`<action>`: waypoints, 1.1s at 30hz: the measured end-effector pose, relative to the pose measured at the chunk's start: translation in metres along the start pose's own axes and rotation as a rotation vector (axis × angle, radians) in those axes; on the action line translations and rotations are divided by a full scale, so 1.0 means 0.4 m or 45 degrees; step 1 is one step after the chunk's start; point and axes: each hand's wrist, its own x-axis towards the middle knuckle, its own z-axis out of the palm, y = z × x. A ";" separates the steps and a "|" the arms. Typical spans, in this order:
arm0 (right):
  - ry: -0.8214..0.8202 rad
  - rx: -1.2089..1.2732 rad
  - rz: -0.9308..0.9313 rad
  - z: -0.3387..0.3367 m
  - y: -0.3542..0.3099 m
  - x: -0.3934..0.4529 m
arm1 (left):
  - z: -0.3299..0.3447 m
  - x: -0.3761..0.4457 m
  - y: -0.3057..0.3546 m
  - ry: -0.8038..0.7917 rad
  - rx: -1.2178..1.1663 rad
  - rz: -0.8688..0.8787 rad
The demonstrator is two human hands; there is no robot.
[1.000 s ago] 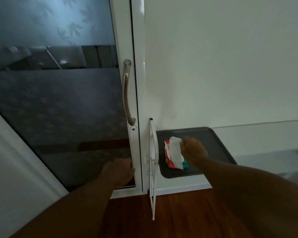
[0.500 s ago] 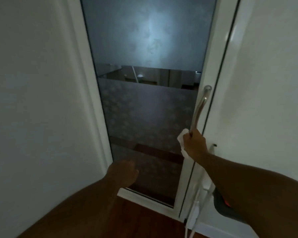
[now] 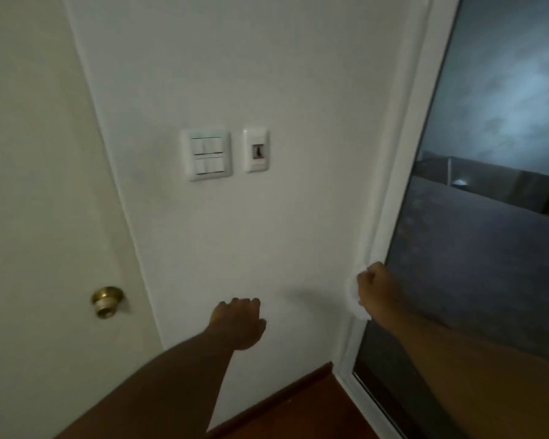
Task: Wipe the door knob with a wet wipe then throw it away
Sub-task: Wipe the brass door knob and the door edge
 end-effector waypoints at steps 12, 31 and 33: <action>-0.300 0.091 -0.244 0.561 -0.407 -0.199 | 0.050 -0.215 -0.600 0.027 -0.009 -0.375; -0.728 0.199 -0.460 1.105 -0.587 -0.318 | 0.087 -0.203 -0.881 0.087 0.020 -0.606; -0.786 0.175 -0.542 1.141 -0.584 -0.320 | 0.089 -0.184 -0.895 0.186 0.104 -0.556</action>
